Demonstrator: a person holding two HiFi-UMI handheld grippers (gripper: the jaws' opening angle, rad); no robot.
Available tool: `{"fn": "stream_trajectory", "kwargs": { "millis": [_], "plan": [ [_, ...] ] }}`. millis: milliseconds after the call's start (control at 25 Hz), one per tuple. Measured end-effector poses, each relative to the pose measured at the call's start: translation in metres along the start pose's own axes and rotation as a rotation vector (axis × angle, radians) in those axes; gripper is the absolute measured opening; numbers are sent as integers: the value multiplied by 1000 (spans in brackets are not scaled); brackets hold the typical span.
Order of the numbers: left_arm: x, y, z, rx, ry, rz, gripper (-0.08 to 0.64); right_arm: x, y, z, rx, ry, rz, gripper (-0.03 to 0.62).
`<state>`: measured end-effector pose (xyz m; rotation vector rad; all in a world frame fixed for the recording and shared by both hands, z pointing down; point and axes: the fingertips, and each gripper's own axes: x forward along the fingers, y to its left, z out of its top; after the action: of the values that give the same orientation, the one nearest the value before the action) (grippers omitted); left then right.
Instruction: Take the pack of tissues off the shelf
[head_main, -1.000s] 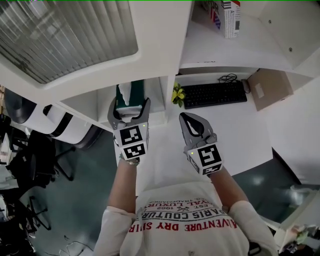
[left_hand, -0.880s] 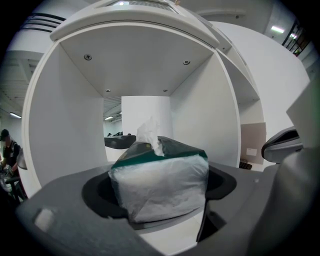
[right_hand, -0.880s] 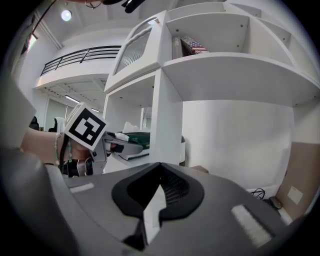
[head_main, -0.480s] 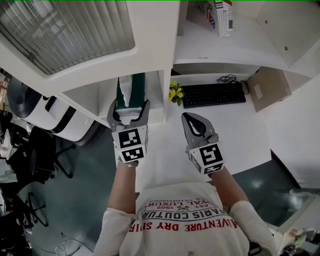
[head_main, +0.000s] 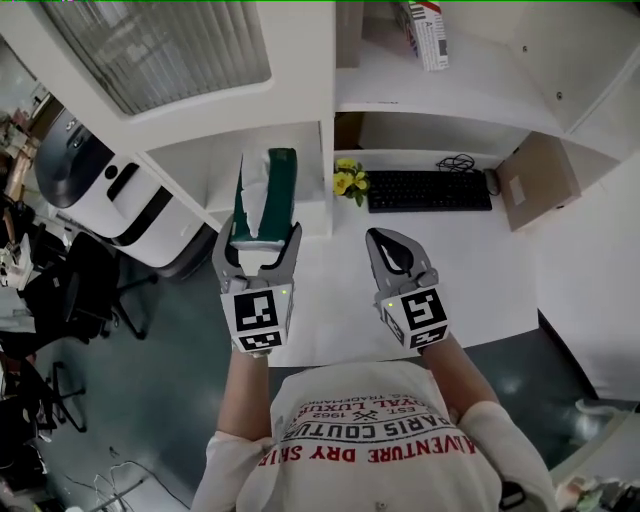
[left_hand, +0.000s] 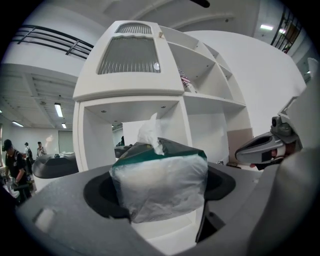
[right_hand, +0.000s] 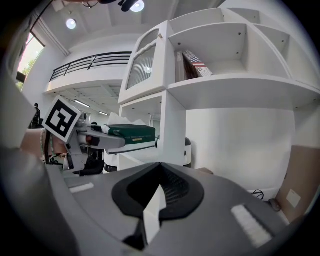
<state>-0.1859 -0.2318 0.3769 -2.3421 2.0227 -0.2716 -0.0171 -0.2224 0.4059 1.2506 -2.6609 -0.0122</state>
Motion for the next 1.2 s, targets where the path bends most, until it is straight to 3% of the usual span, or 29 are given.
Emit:
{"fn": "stream_trajectory", "kwargs": {
  "millis": [280,520,920,1200],
  "plan": [
    [-56,-19,-3,-14,-38,-50,422,-21,12,-4,0,-4,46,2],
    [-87,-27,-14,-74,-38,-90,422,-35,20,-9,20,-10,95,2],
    [-104,-30,-26,-79,-14,-115,423,-57,33,6,18,-106,173,0],
    [-102,-31,-26,-76,-13,-133,423,-56,39,10,5,-116,194,0]
  ]
}}
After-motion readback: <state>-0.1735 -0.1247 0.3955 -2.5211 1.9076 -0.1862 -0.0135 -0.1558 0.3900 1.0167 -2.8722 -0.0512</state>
